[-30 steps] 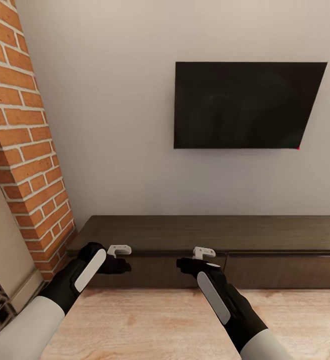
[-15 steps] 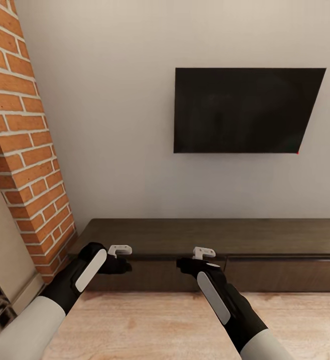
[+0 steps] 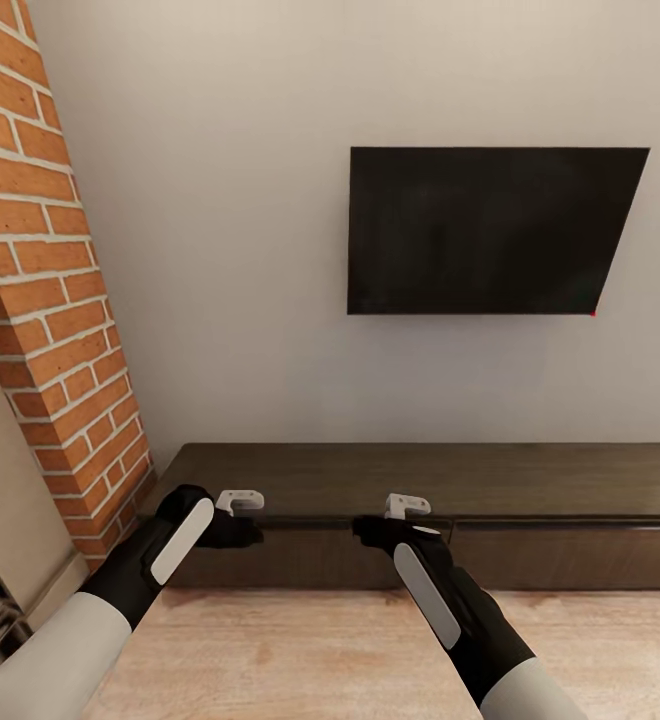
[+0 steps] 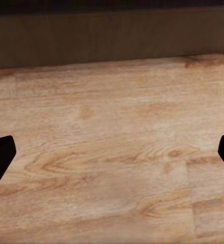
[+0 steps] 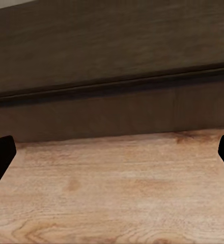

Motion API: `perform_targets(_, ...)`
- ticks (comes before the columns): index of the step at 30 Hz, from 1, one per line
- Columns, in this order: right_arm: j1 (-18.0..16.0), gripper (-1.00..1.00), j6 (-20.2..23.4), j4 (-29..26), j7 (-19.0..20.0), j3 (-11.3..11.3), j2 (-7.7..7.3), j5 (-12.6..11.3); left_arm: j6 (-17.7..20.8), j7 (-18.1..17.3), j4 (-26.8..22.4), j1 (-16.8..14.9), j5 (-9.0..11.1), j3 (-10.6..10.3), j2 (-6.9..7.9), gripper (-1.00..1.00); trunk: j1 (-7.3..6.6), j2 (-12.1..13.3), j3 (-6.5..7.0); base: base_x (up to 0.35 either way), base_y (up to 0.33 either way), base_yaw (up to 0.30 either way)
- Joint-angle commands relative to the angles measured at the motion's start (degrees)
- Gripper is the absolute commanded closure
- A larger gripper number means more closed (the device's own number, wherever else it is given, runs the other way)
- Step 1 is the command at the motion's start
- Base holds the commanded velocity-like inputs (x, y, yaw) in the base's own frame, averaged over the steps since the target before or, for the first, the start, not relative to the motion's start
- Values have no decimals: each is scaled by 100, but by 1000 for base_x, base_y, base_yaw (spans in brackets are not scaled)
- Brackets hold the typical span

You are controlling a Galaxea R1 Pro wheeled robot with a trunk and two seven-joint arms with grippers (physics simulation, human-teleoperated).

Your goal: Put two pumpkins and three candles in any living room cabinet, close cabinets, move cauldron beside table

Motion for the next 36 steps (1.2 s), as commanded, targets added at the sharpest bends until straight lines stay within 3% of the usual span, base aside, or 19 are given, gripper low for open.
perform_targets(1, -4, -100, 6, -7, -57, 11, -2, -60, 8, 58, -6, -5, 59, -20, 6, -100, -23, 38, 12, 0, 0, 0)
perform_targets(36, -2, -100, 2, -7, -58, 3, -5, -60, 8, 58, -2, -5, 49, -24, 7, -100, -792, 1442, 640, 0, 0, 0)
